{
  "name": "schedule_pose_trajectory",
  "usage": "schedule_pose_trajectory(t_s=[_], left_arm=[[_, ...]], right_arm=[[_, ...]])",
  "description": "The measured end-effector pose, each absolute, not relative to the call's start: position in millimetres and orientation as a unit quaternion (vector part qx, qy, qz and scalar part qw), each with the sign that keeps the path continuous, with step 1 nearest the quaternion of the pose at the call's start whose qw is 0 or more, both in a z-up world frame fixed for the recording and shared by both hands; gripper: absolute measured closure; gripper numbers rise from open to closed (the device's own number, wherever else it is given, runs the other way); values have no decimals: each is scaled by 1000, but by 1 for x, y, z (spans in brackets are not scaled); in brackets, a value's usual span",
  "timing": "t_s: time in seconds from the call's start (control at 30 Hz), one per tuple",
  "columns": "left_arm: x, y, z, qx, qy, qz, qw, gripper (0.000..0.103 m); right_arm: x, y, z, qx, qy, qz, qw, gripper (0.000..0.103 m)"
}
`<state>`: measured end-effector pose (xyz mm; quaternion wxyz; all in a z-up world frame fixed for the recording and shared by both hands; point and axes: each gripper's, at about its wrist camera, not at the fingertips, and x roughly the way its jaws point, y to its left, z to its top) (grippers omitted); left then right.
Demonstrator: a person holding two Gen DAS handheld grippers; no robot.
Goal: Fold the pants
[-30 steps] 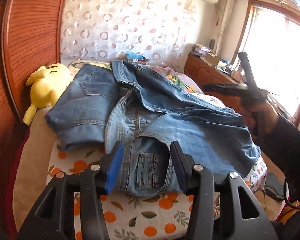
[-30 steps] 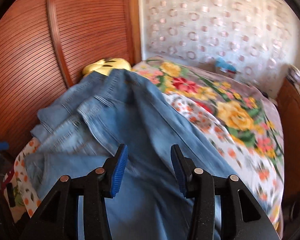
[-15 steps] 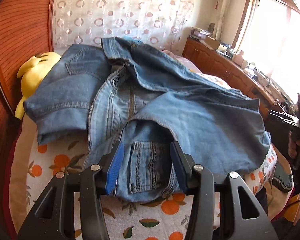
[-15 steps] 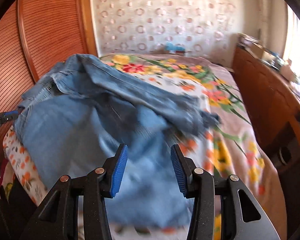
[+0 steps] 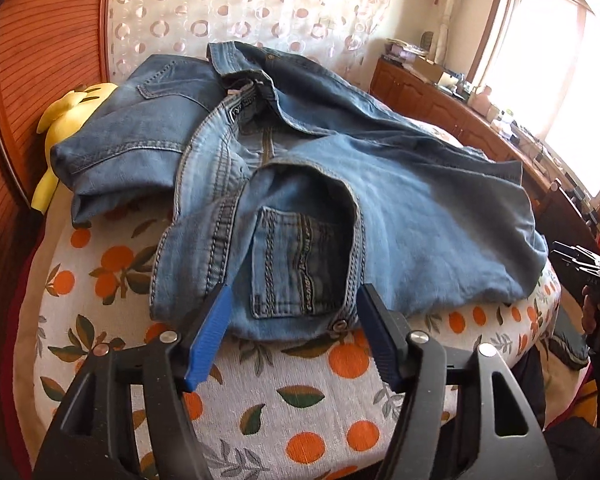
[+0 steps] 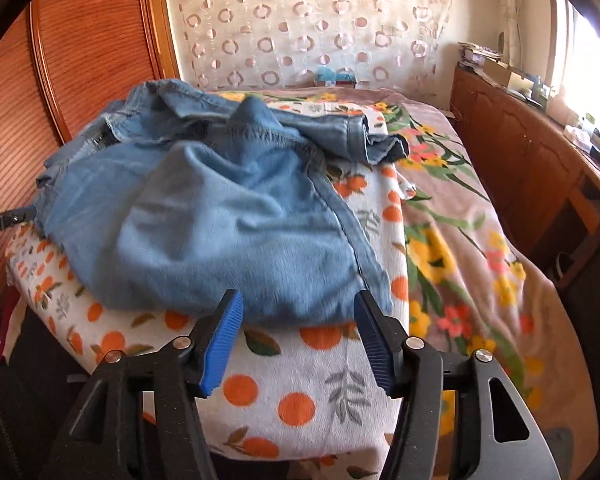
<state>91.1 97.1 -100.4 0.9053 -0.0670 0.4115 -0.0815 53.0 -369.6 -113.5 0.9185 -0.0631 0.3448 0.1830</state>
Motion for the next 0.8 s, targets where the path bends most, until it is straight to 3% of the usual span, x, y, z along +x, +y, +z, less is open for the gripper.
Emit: schedule_pose_trajectory(t_s=[0.27,0.4,0.47,0.6,0.63,0.73,0.8], left_arm=[[100,93,-107,-43,425,-76,901,37],[103,95,-111,-38,427,-69,901,62],[103,96,-113,-34,427,-65,901,67],[99,101,-112,-23,421,-52,905,89],[98,102,-112,-22,421,-50,905,95],[96,107,-110,-29,418,-48,907,97],[90,110,-105,-29,410,-40,911,97]], right_arm=[[72,-353,-131,-82,344,174,919,40],[77,-346,-135,-91,333,165,924,40],[79,-343,-137,-95,327,162,926,40],[81,-342,-142,-89,320,160,930,41],[81,-342,-142,-85,318,160,931,45],[85,-341,-145,-85,320,153,931,67],[88,-340,-147,-86,320,150,931,75]])
